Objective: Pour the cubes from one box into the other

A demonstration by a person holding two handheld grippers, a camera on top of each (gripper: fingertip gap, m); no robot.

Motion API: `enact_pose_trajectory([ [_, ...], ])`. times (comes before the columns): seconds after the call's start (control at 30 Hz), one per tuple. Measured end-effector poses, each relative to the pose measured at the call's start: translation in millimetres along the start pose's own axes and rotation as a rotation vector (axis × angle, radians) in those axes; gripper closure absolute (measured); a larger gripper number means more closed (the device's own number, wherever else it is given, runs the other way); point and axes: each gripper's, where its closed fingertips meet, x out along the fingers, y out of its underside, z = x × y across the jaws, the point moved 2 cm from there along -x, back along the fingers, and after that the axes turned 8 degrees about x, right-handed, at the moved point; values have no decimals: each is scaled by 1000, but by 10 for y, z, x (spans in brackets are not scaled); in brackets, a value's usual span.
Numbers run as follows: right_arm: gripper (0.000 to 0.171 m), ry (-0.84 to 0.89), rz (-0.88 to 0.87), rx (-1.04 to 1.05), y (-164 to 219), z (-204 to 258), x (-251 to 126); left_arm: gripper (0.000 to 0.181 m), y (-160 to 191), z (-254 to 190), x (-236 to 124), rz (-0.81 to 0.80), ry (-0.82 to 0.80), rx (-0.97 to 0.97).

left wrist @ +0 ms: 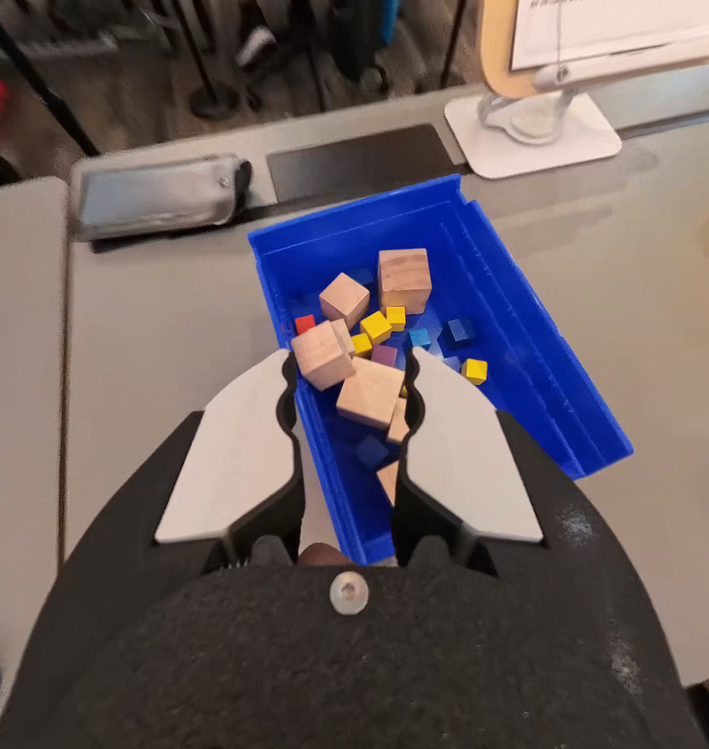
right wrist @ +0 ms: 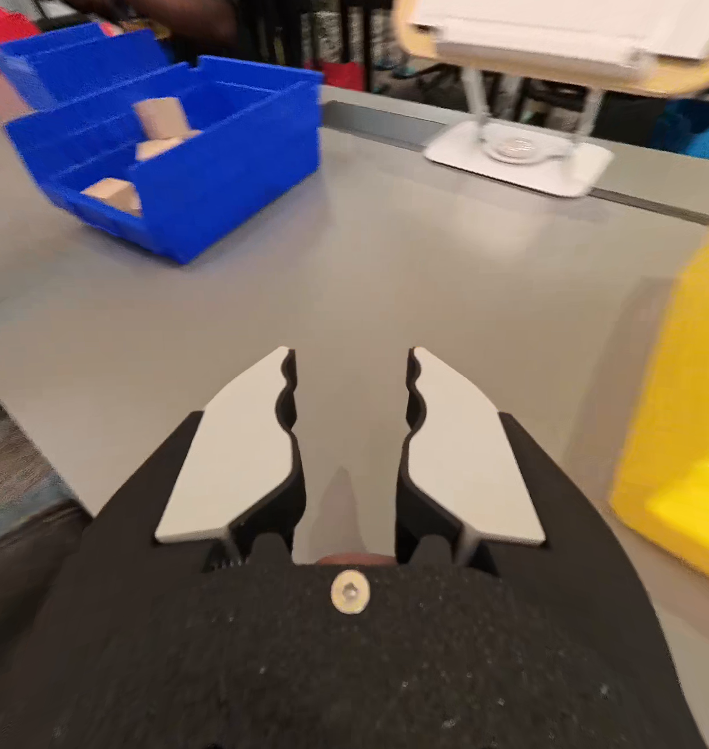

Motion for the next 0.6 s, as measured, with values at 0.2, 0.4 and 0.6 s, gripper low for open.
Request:
enact_pose_trajectory([
  [0.2,103,-172,168,-185,-379,1137,887,127,8,521,1107,425,114,-115],
  [0.4,103,-241,427,-65,-560,1644,1750,136,54,886,1654,605,21,-225],
  [0.6,112,-204,635,86,-580,1659,2201,177,195,813,1827,657,88,-220],
])
